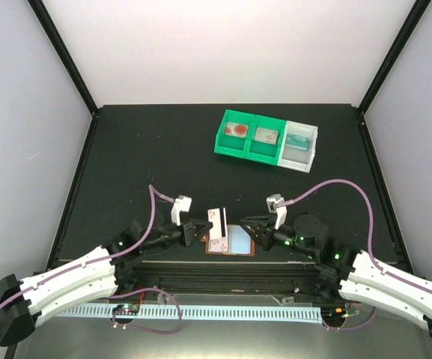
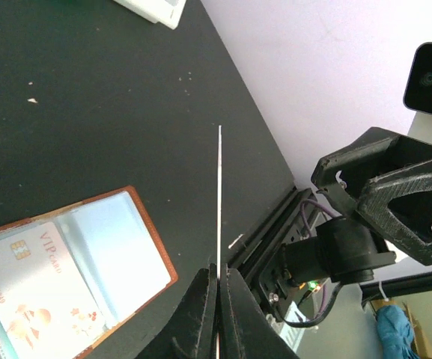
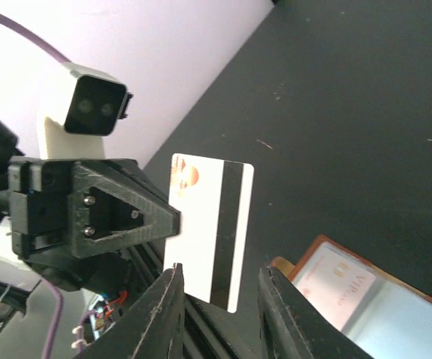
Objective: Take the credit cards out of the card holder
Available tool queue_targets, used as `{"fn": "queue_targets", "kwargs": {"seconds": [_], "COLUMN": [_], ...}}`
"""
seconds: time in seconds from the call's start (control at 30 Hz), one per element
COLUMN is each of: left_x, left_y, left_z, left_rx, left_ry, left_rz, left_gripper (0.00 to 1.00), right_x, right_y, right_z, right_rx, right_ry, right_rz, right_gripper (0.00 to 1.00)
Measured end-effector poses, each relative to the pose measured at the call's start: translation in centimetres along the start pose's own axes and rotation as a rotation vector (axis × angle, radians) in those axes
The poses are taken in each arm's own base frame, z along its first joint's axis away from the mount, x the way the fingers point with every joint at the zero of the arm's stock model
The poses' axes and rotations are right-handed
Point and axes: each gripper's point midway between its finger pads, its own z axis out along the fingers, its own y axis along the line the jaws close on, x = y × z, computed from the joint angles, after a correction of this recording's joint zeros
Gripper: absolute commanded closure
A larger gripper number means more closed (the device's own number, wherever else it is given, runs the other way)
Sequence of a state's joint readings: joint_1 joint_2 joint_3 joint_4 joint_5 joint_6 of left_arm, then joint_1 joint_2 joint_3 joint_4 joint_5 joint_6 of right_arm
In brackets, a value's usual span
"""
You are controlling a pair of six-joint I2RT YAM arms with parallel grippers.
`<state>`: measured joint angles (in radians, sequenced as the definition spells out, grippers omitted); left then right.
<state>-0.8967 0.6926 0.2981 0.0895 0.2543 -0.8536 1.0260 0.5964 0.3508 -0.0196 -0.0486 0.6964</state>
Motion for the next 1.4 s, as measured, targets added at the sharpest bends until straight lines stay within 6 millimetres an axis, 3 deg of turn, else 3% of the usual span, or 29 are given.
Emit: {"fn": "queue_targets", "kwargs": {"seconds": [0.13, 0.3, 0.73, 1.0, 1.17, 1.4], "left_x": [-0.1, -0.3, -0.5, -3.5, -5.2, -4.7], "left_y": [-0.9, -1.6, -0.7, -0.7, 0.2, 0.7], "left_z": [-0.3, -0.6, -1.1, -2.9, -3.5, -2.0], "left_rx": [0.038, 0.071, 0.068, 0.05, -0.042, -0.109], "left_ry": [0.002, -0.012, -0.075, -0.291, -0.388, -0.361], "left_rz": [0.012, 0.029, 0.059, 0.201, 0.327, 0.528], "left_gripper": [0.98, 0.99, 0.99, 0.98, 0.99, 0.98], "right_x": [0.1, 1.2, 1.8, -1.2, -3.0, -5.2], "right_y": [1.2, 1.1, 1.7, 4.0, 3.8, 3.7], "right_z": [0.0, 0.7, 2.3, 1.8, 0.9, -0.1], "right_rx": [-0.07, -0.081, -0.067, -0.066, 0.0, 0.073], "right_ry": [0.006, 0.054, 0.148, 0.136, 0.093, 0.03], "right_rz": [0.008, 0.027, 0.208, 0.337, 0.43, 0.505], "right_gripper": [0.69, 0.69, 0.68, 0.64, 0.63, 0.52]}}
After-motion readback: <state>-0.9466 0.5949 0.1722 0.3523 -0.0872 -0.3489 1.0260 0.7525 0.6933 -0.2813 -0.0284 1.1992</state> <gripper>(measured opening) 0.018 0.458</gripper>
